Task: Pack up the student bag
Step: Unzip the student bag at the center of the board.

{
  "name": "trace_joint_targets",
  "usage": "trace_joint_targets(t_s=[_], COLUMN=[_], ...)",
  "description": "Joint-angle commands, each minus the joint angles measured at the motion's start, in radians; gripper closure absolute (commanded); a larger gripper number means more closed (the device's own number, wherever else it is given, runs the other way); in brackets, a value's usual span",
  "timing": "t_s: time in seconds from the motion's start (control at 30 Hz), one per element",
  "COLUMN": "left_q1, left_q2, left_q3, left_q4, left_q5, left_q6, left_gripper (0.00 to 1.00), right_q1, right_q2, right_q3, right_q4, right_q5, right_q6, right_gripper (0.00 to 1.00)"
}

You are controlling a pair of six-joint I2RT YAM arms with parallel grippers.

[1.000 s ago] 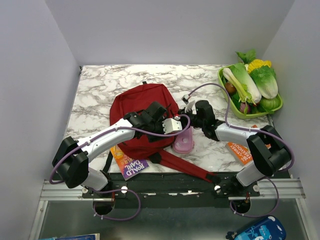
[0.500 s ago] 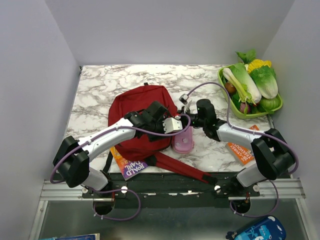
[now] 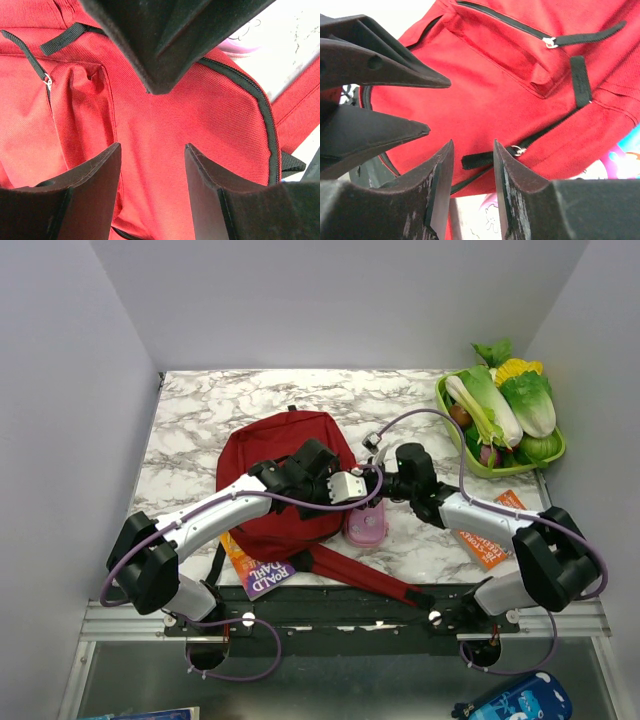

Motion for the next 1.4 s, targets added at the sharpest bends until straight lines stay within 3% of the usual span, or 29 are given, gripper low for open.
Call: trace_joint_targets(t_s=[0.0, 0.3, 0.4, 0.5, 0.53, 0.57, 0.67, 0.7, 0.77, 0.87, 0.9, 1.0, 1.1, 1.23, 1.37], left_q1=[-0.007, -0.002, 0.05, 0.139, 0.156, 0.174, 0.17, 0.164, 0.148, 0.147, 0.141, 0.092, 0.029, 0.021, 0.025], left_q2=[0.009, 0.011, 0.03, 0.072, 0.08, 0.084, 0.044, 0.037, 0.047, 0.089, 0.058, -0.115, -0.157, -0.108, -0.046], left_q3=[0.036, 0.067, 0.167, 0.343, 0.39, 0.431, 0.544, 0.547, 0.5, 0.443, 0.356, 0.129, 0.026, 0.025, 0.028], left_q4=[-0.01, -0.004, -0.03, -0.125, -0.157, -0.189, -0.284, -0.304, -0.274, -0.417, -0.318, -0.037, 0.032, 0.099, 0.151], left_q5=[-0.012, -0.059, -0.043, 0.058, 0.129, 0.158, 0.267, 0.261, 0.188, 0.339, 0.373, 0.292, 0.249, 0.211, 0.201], left_q6=[-0.012, -0.005, -0.017, -0.028, -0.023, -0.018, 0.024, 0.035, -0.053, 0.097, 0.098, 0.15, 0.276, 0.287, 0.292], left_gripper=[0.39, 0.36, 0.37, 0.29, 0.07, 0.01, 0.01, 0.01, 0.01, 0.01, 0.02, 0.01, 0.01, 0.01, 0.01], right_q1=[0.004, 0.003, 0.003, -0.013, -0.023, -0.043, -0.051, -0.053, -0.066, -0.109, -0.126, -0.187, -0.211, -0.214, -0.212], right_q2=[-0.034, -0.103, -0.192, -0.264, -0.271, -0.269, -0.237, -0.205, -0.166, -0.117, -0.111, -0.074, 0.001, 0.084, 0.099], right_q3=[-0.024, 0.043, 0.051, 0.045, 0.054, 0.084, 0.159, 0.178, 0.212, 0.23, 0.232, 0.233, 0.275, 0.327, 0.286], right_q4=[-0.015, -0.038, -0.067, -0.085, -0.108, -0.172, -0.307, -0.349, -0.413, -0.418, -0.42, -0.42, -0.417, -0.402, -0.269], right_q5=[0.083, -0.006, -0.009, 0.056, 0.087, 0.124, 0.311, 0.439, 0.52, 0.551, 0.525, 0.456, 0.381, 0.308, 0.252], right_q6=[-0.022, 0.017, 0.037, 0.022, 0.019, 0.016, 0.011, 0.022, 0.05, 0.099, 0.112, 0.151, 0.163, 0.183, 0.214], right_gripper=[0.53, 0.47, 0.46, 0.41, 0.4, 0.39, 0.39, 0.39, 0.39, 0.39, 0.39, 0.39, 0.39, 0.39, 0.4])
